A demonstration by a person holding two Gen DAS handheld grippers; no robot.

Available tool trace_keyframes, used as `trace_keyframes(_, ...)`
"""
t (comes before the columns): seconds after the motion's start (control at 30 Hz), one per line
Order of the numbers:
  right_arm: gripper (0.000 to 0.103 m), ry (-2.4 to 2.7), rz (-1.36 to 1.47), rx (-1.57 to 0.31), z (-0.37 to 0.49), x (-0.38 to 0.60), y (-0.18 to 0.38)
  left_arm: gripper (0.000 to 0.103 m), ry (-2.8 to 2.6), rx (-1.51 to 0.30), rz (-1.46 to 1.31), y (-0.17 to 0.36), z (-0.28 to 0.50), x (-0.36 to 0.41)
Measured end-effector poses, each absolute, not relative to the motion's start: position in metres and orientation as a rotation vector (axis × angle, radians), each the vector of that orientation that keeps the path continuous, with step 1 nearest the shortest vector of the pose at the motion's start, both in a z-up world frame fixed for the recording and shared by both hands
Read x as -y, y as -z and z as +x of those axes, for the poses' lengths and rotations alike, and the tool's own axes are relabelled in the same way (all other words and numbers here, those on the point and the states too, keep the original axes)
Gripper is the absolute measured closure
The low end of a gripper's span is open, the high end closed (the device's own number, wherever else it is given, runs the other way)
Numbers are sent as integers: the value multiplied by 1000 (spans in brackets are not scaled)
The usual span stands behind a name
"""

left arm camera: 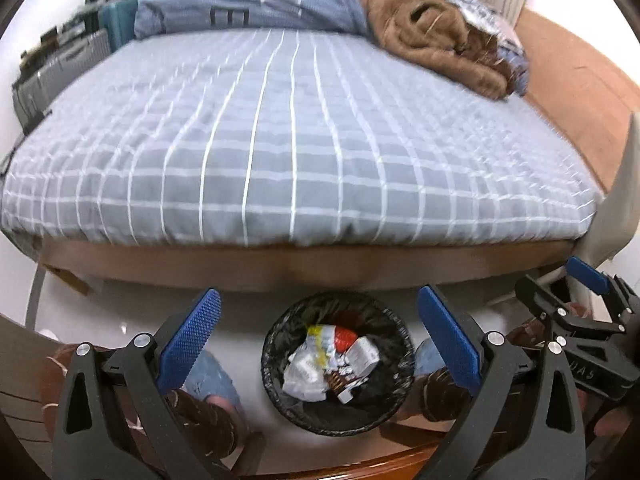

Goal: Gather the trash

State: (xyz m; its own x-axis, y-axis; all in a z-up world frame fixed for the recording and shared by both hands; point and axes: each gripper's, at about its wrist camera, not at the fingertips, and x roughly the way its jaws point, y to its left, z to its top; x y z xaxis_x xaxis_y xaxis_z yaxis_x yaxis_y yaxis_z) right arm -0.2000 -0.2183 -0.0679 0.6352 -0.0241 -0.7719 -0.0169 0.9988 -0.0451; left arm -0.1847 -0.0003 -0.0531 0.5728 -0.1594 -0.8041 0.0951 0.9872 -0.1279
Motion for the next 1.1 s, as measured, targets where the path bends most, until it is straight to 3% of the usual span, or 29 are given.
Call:
trace_keyframes(0.2,8,10,-25,-825,-227,225,24,6,152,-860,-50,7,-209,7)
trace_keyframes(0.43,8,9,5,-786,-253,231,-7,6,151,-821,-30,-10,-231,10)
trace_keyframes(1.1,8,9,15,-784,-259,231,-7,6,154,-825,-24,-11,-236,10)
